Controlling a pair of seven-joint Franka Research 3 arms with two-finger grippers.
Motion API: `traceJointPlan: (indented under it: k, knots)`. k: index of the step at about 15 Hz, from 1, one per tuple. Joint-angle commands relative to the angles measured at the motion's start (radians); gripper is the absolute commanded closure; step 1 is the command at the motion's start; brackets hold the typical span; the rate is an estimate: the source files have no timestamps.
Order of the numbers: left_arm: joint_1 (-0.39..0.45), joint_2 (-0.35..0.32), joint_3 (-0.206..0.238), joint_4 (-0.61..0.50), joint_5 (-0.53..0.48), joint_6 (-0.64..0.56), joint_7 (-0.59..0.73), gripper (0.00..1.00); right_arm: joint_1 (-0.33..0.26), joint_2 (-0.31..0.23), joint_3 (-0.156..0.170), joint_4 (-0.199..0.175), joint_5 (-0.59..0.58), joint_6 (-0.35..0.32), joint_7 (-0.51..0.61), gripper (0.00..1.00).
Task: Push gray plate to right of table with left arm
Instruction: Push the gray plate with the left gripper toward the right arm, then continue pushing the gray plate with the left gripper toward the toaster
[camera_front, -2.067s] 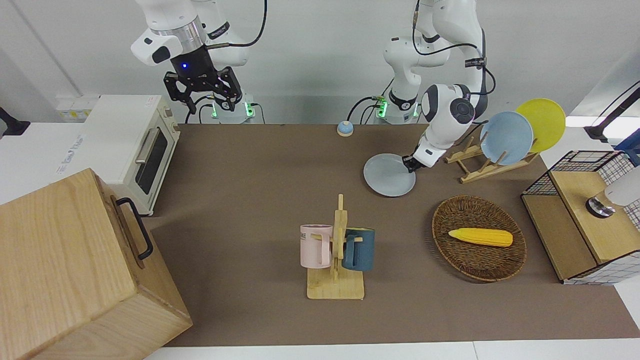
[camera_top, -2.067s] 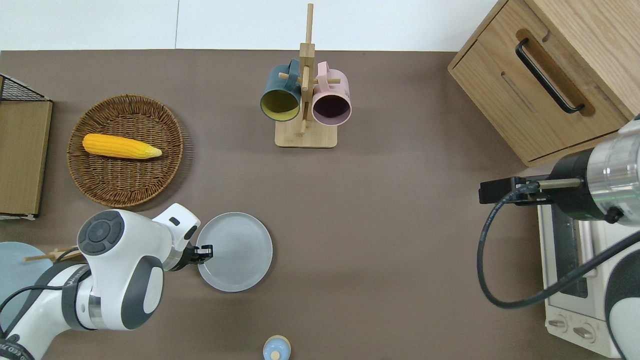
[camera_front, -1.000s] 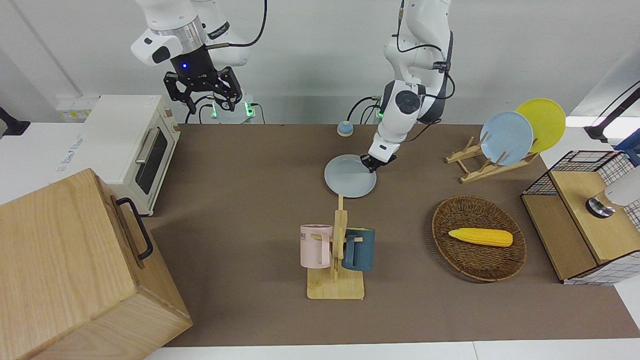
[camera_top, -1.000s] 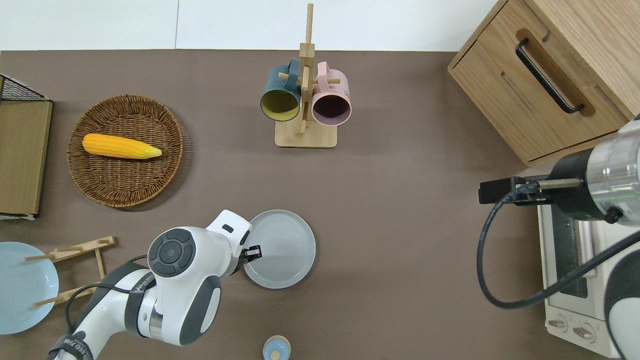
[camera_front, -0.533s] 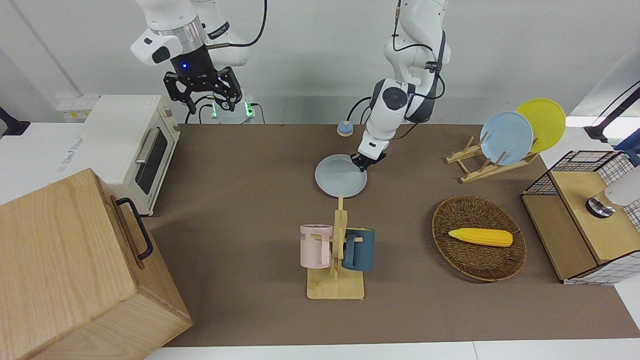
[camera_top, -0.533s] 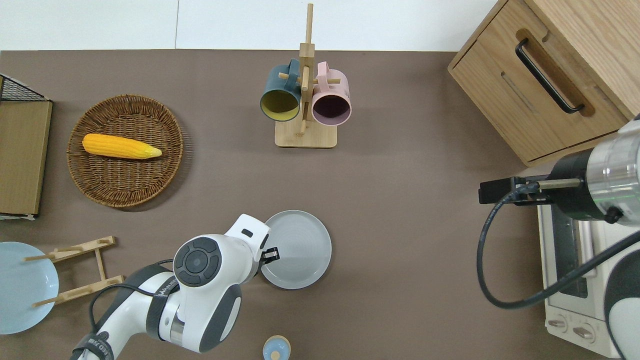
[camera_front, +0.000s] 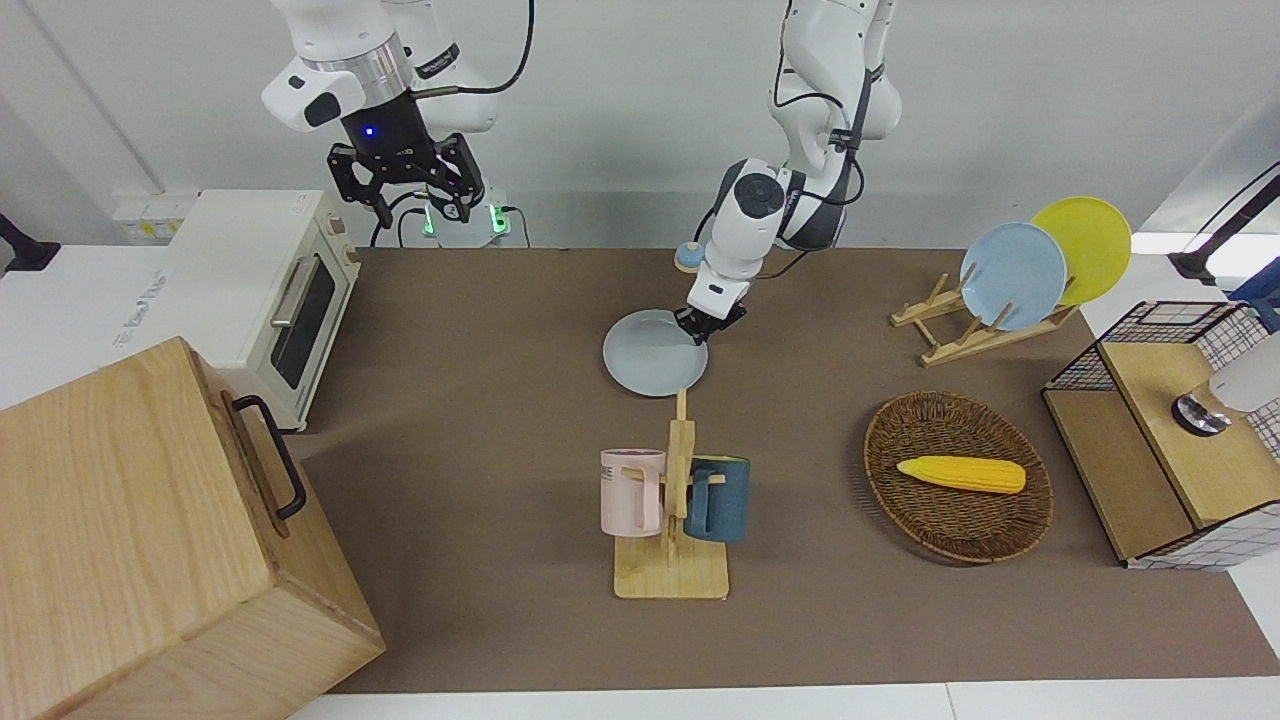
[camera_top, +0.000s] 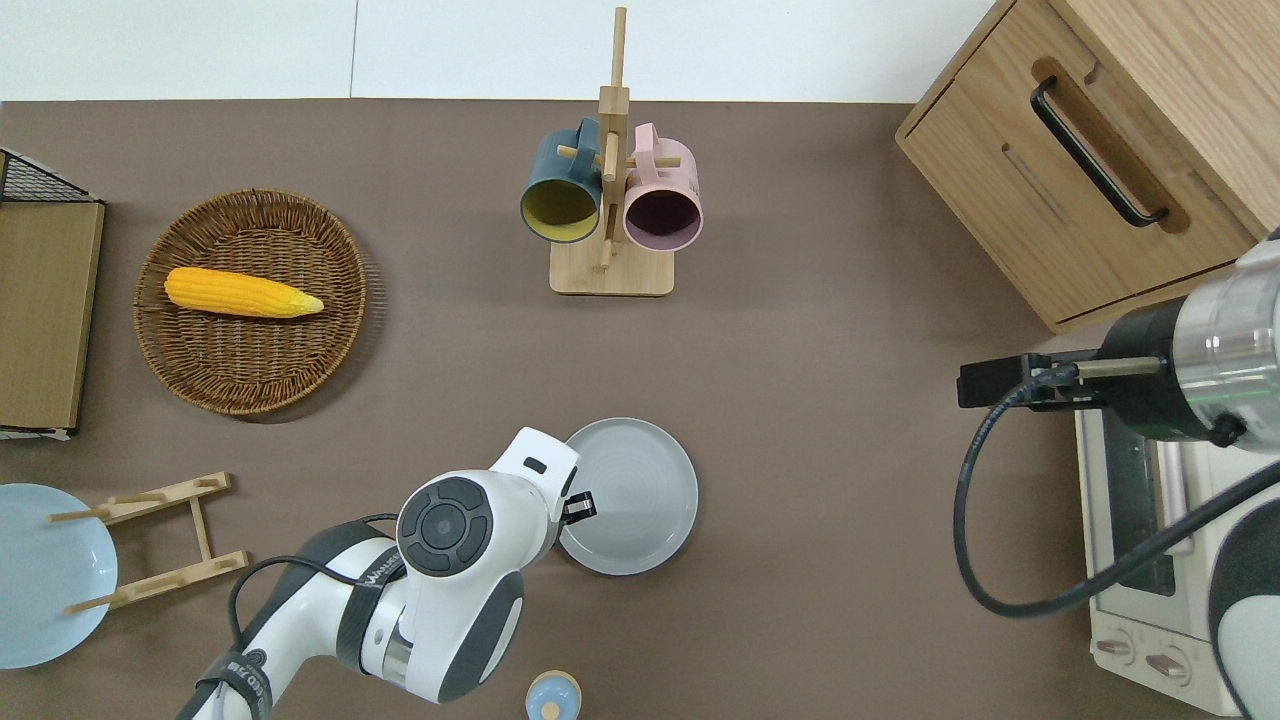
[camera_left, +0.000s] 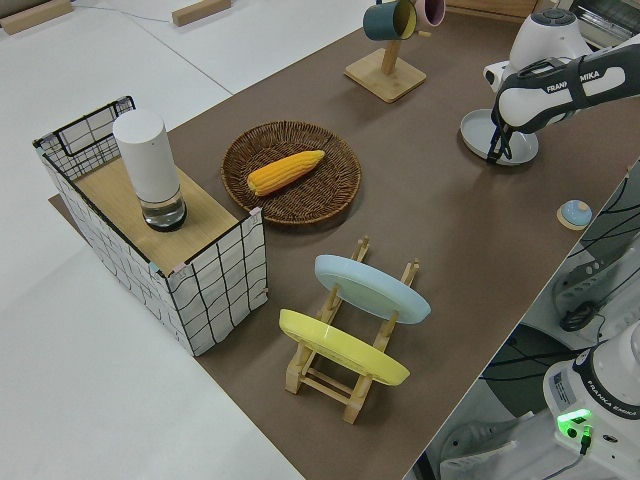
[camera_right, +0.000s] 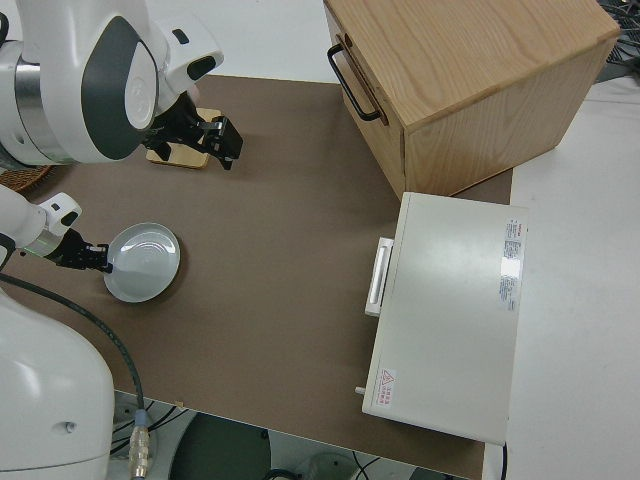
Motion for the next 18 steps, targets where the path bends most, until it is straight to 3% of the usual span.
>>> traceJointPlan:
  k: [1, 6, 18]
  knots:
    - [-0.011, 0.038, -0.023, 0.028, -0.021, 0.027, -0.038, 1.0, -0.006, 0.006, 0.004, 0.014, 0.016, -0.005, 0.002, 0.005]
    - [-0.013, 0.118, -0.086, 0.12, -0.021, 0.053, -0.116, 1.0, -0.006, 0.006, 0.004, 0.014, 0.016, -0.005, 0.002, 0.005]
    - [-0.094, 0.219, -0.101, 0.213, -0.008, 0.09, -0.195, 1.0, -0.006, 0.006, 0.004, 0.014, 0.016, -0.005, 0.002, 0.005]
